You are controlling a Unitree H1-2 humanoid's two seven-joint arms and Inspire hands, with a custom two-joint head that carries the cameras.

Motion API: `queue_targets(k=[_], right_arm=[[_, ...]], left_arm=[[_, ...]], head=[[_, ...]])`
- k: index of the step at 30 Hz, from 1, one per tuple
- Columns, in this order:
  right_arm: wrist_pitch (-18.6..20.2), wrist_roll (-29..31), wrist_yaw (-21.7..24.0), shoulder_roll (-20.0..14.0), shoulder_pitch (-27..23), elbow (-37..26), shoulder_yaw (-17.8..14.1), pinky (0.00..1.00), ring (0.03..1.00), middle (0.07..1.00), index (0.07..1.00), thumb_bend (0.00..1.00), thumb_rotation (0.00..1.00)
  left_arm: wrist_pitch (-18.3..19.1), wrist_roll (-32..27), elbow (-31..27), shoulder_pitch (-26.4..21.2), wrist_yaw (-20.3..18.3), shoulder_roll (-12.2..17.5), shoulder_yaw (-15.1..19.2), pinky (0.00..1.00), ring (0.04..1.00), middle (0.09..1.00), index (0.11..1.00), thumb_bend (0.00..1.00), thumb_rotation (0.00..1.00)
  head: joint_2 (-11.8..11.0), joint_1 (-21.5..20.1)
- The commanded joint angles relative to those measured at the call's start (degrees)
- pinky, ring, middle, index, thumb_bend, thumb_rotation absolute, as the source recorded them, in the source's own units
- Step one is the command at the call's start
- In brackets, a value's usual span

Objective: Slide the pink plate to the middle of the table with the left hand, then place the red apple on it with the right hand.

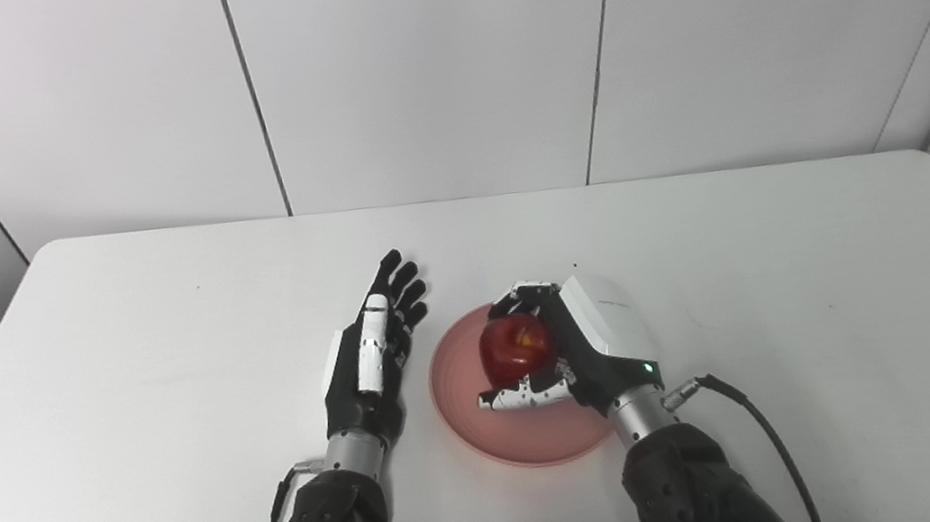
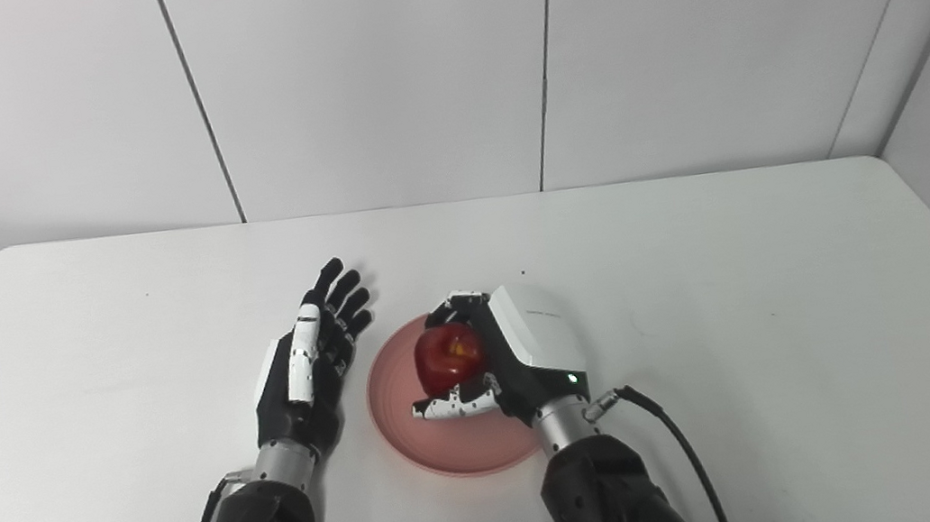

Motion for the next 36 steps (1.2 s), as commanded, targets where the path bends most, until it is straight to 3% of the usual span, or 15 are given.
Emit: queue_targets(k=[1, 9, 16, 19, 20, 22, 24, 29, 36], right_arm=[[-2.5, -0.7, -0.9, 0.1, -1.3, -0.3, -0.3, 0.20, 0.303, 0.415, 0.527, 0.52, 0.00], [-3.3, -1.5, -1.5, 0.2, -1.3, 2.4, 0.2, 0.21, 0.311, 0.416, 0.527, 0.52, 0.00], [-2.0, -2.0, 0.0, 0.4, -1.0, 1.6, 0.4, 0.29, 0.401, 0.453, 0.528, 0.53, 0.01], [0.0, -3.1, 2.4, 0.2, -0.9, 0.4, 0.8, 0.23, 0.359, 0.479, 0.499, 0.53, 0.01], [0.3, -3.5, 3.3, 0.2, -0.8, 0.0, 1.0, 0.24, 0.367, 0.497, 0.602, 0.62, 0.04], [0.7, -3.5, 5.1, 0.0, -0.6, -0.8, 1.0, 0.37, 0.508, 0.621, 0.700, 0.87, 0.17], [1.2, -3.4, 7.3, -0.3, -0.3, -1.7, 0.9, 0.48, 0.607, 0.700, 0.741, 0.93, 0.21], [2.8, -4.0, 10.9, -0.6, -0.3, -3.1, 0.9, 0.65, 0.755, 0.797, 0.816, 1.00, 0.31], [2.8, -5.2, 13.6, -1.1, -0.4, -4.1, 1.0, 0.79, 0.830, 0.855, 0.878, 1.00, 0.45]], left_arm=[[2.0, -0.2, 1.8, 2.7, 0.7, -0.3, 0.1, 0.93, 0.927, 0.933, 0.915, 0.36, 1.00], [2.4, -0.1, 1.5, 2.7, 0.9, -0.3, 0.0, 0.93, 0.926, 0.933, 0.916, 0.36, 1.00], [2.3, -0.1, 1.7, 2.7, 1.0, -0.3, 0.1, 0.93, 0.923, 0.928, 0.912, 0.36, 1.00], [2.0, -0.1, 1.9, 2.6, 1.0, -0.3, 0.1, 0.93, 0.922, 0.928, 0.912, 0.36, 1.00], [1.8, -0.2, 2.0, 2.6, 0.9, -0.3, 0.1, 0.93, 0.921, 0.927, 0.912, 0.36, 1.00], [1.6, -0.2, 2.2, 2.5, 0.7, -0.2, 0.0, 0.93, 0.919, 0.927, 0.913, 0.37, 1.00], [1.5, -0.2, 2.3, 2.5, 0.7, -0.2, 0.0, 0.92, 0.919, 0.926, 0.913, 0.37, 1.00], [1.4, 0.0, 2.3, 2.5, 0.6, 0.0, -0.1, 0.92, 0.922, 0.928, 0.915, 0.37, 1.00], [0.9, -0.1, 2.8, 2.3, 0.6, 0.0, 0.0, 0.92, 0.919, 0.926, 0.915, 0.37, 1.00]], head=[[0.0, 0.0], [0.0, -0.2], [-0.1, -0.3], [-0.2, -0.4], [-0.2, -0.4], [-0.2, -0.4], [-0.2, -0.5], [-0.3, -0.6], [-0.4, -0.6]])
